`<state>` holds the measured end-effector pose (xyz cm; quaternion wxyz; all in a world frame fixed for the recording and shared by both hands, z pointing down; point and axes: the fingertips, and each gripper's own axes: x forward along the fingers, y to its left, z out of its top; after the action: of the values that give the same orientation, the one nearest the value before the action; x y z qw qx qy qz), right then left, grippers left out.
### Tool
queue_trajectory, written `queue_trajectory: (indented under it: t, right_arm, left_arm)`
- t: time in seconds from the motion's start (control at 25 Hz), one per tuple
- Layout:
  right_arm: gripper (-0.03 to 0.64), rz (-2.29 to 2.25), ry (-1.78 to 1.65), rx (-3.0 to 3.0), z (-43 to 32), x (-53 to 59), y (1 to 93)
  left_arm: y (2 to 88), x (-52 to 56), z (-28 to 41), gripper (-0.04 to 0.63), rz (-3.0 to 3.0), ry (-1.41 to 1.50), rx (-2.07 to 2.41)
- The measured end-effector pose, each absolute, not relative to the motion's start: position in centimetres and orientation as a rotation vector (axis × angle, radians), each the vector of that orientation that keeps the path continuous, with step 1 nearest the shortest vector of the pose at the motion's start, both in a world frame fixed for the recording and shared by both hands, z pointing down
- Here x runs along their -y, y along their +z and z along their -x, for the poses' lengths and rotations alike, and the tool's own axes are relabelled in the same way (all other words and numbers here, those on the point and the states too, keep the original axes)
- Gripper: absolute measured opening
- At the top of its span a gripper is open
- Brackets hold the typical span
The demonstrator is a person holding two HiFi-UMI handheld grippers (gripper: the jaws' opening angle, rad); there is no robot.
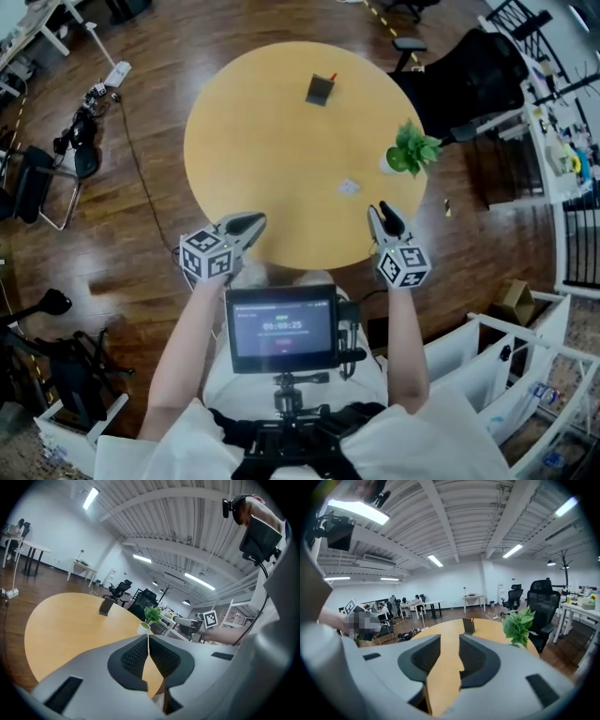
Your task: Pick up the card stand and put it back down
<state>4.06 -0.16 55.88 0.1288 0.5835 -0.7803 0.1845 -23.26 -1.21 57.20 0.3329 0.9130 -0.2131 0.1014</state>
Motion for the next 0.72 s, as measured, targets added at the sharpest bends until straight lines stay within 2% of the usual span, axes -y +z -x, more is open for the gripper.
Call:
queue_trajectory:
  t: [0.2, 0.72]
  right_arm:
    - [0.131, -1.643, 0.401, 2.158, -1.5, -3.1, 55.1]
    - [0.12, -1.717, 0.373, 2.092, -0.6, -9.5, 55.9]
  left_arm:
    - [58.3, 1.0, 24.3, 0.009, -2.405, 0.261, 0.484]
    - [59.6, -2.3, 26.3, 0.002, -2.423, 0.307, 0.413]
